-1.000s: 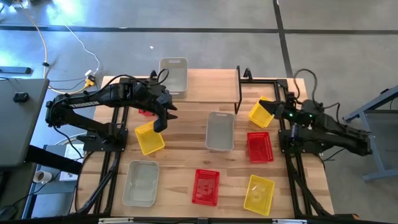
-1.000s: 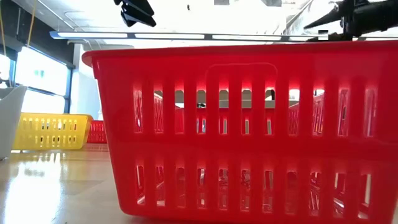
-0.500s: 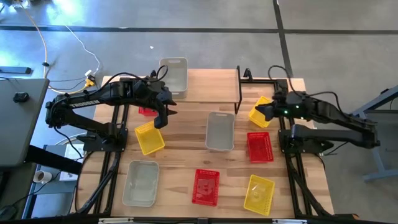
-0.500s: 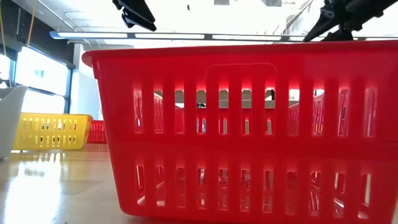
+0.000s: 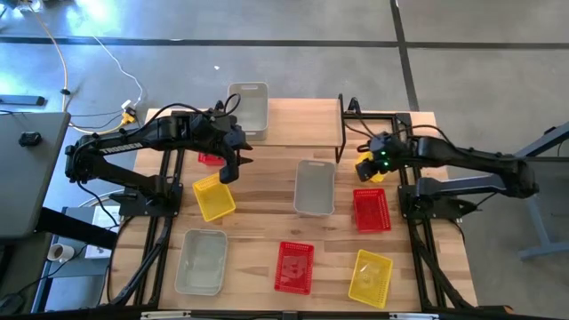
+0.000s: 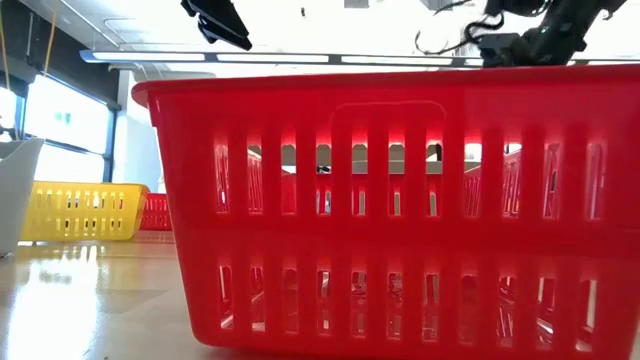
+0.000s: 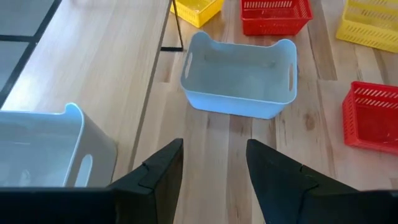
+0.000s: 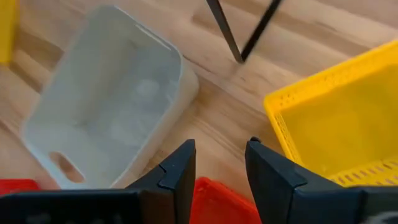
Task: Stack baskets on shelf by color
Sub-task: Put the top yellow bin on the shelf
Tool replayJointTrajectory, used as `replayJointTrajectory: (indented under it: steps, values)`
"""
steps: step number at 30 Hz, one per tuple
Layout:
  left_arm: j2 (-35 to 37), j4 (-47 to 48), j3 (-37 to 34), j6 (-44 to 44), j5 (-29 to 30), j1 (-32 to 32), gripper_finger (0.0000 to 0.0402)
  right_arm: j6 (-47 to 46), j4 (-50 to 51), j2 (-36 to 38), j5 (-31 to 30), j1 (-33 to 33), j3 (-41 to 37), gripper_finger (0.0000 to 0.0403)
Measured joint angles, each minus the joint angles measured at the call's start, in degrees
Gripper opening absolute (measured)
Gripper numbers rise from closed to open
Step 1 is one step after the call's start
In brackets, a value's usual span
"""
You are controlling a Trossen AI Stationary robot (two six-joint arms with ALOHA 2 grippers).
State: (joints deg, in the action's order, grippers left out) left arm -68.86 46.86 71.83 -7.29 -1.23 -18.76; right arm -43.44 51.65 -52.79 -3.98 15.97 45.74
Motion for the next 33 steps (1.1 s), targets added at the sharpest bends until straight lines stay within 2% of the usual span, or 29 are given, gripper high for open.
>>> replayJointTrajectory:
  steps: [11,20,33]
  values:
    - [0.0,0.0,0.0,-0.4,0.0,0.0,0.0166,0.1,2.5,-9.1,0.4,0.0,0.5,0.0126]
    - [0.0,0.0,0.0,2.6,0.6,0.0,0.0166,6.4,5.8,-14.8,-0.3,0.2,0.5,0.0126]
    - [0.0,-0.1,0.0,2.8,0.6,0.0,0.0166,6.4,7.3,-21.8,-4.6,0.2,0.5,0.0126]
